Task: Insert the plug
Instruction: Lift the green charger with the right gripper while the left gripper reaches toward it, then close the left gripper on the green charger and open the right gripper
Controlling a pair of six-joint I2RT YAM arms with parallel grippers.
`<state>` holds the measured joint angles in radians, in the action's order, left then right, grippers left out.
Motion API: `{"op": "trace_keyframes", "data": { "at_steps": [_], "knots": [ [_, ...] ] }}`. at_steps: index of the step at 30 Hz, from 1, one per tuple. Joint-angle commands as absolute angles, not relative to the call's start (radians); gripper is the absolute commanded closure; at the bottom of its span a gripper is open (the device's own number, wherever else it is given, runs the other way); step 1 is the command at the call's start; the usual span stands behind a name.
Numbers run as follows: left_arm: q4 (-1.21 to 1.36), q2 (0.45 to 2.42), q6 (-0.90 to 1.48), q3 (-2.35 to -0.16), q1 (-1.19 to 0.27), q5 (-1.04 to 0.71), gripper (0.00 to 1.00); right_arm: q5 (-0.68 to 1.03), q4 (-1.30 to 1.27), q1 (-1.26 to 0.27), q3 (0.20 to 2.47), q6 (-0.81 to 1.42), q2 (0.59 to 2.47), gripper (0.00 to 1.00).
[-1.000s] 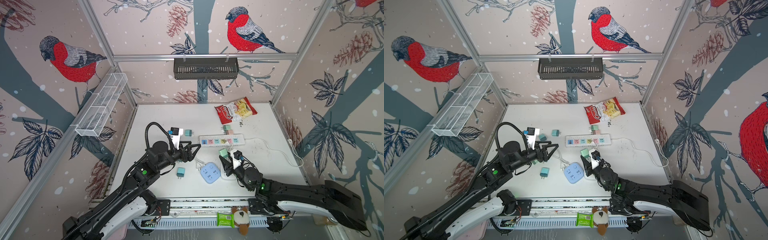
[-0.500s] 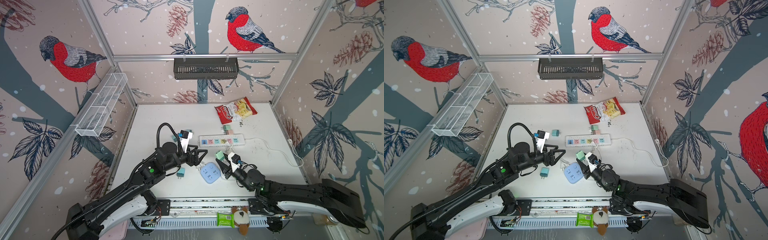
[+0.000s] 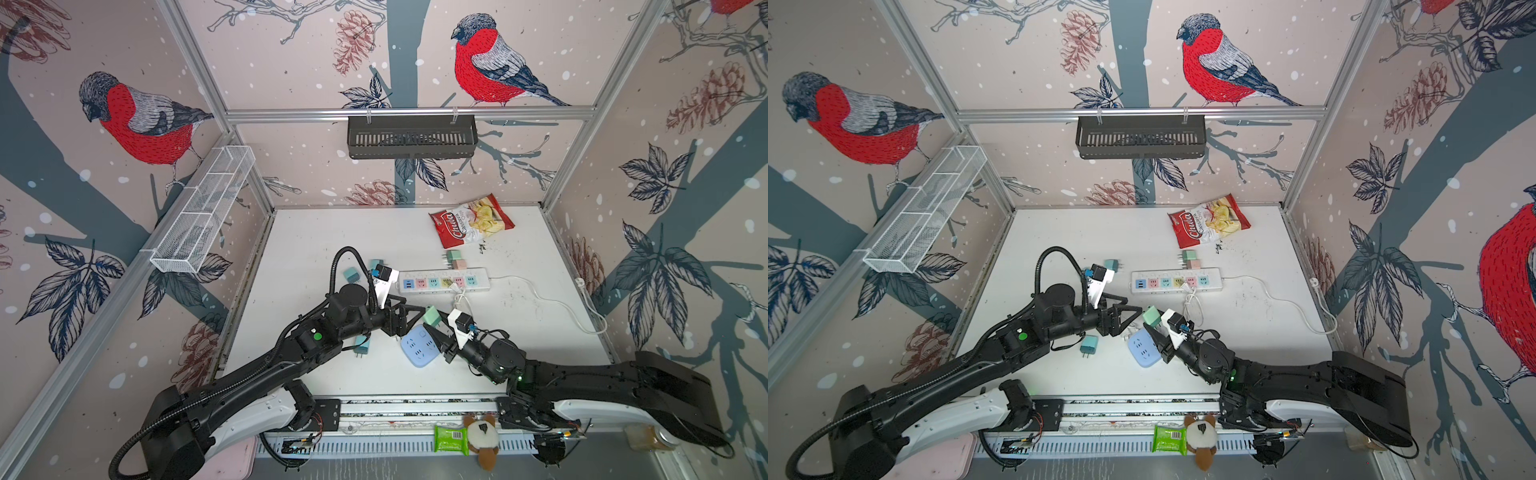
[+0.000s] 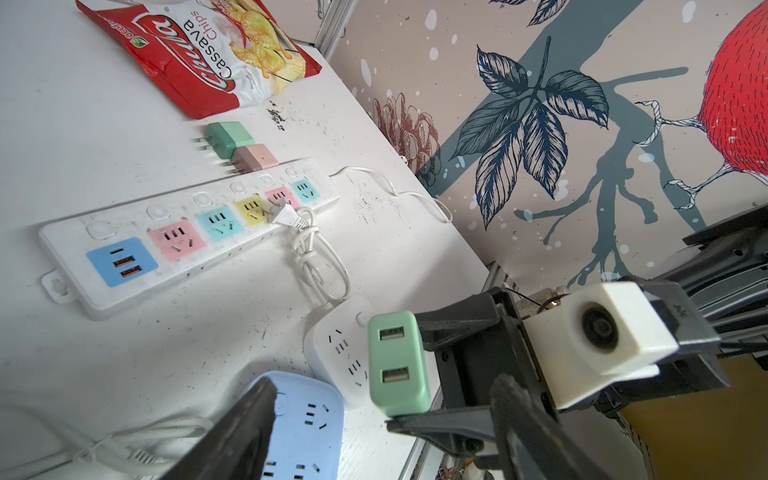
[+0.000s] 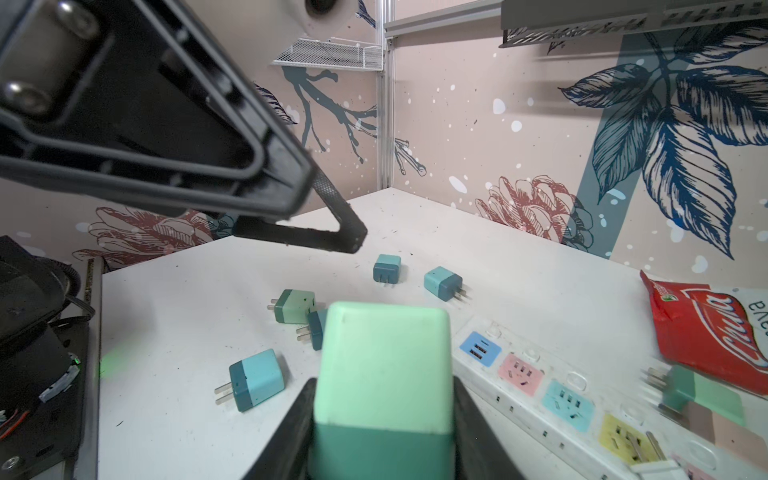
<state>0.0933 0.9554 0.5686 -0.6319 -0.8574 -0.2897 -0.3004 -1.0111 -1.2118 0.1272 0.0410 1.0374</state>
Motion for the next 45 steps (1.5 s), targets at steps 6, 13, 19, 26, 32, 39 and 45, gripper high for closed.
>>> {"op": "trace_keyframes", "data": {
  "at_steps": [6, 13, 19, 26, 32, 39, 45],
  "knots": [
    [0.153, 1.016, 0.548, -0.661, -0.890, -0.318, 0.20, -0.304, -1.062, -1.232, 0.143, 0.026, 1.033, 0.96],
    [0.175, 1.071, 0.545, -0.674, -0.918, -0.324, 0.26, -0.310, -1.060, -1.240, 0.144, 0.027, 1.034, 0.96],
    [0.186, 1.129, 0.549, -0.697, -0.936, -0.327, 0.43, -0.319, -1.056, -1.250, 0.141, 0.025, 1.031, 0.96],
    [0.201, 1.165, 0.567, -0.707, -0.941, -0.316, 0.84, -0.330, -1.042, -1.255, 0.132, 0.026, 1.016, 0.90],
    [0.159, 1.184, 0.548, -0.730, -0.941, -0.285, 1.00, -0.375, -1.022, -1.253, 0.131, 0.054, 0.996, 0.17],
    [0.041, 1.062, 0.449, -0.723, -0.942, -0.090, 1.00, -0.473, -0.941, -1.215, 0.139, 0.108, 0.968, 0.00],
    [0.123, 0.854, 0.256, -0.583, -0.942, -0.040, 1.00, -0.581, -0.814, -1.112, 0.174, 0.185, 0.917, 0.00]
  ]
}}
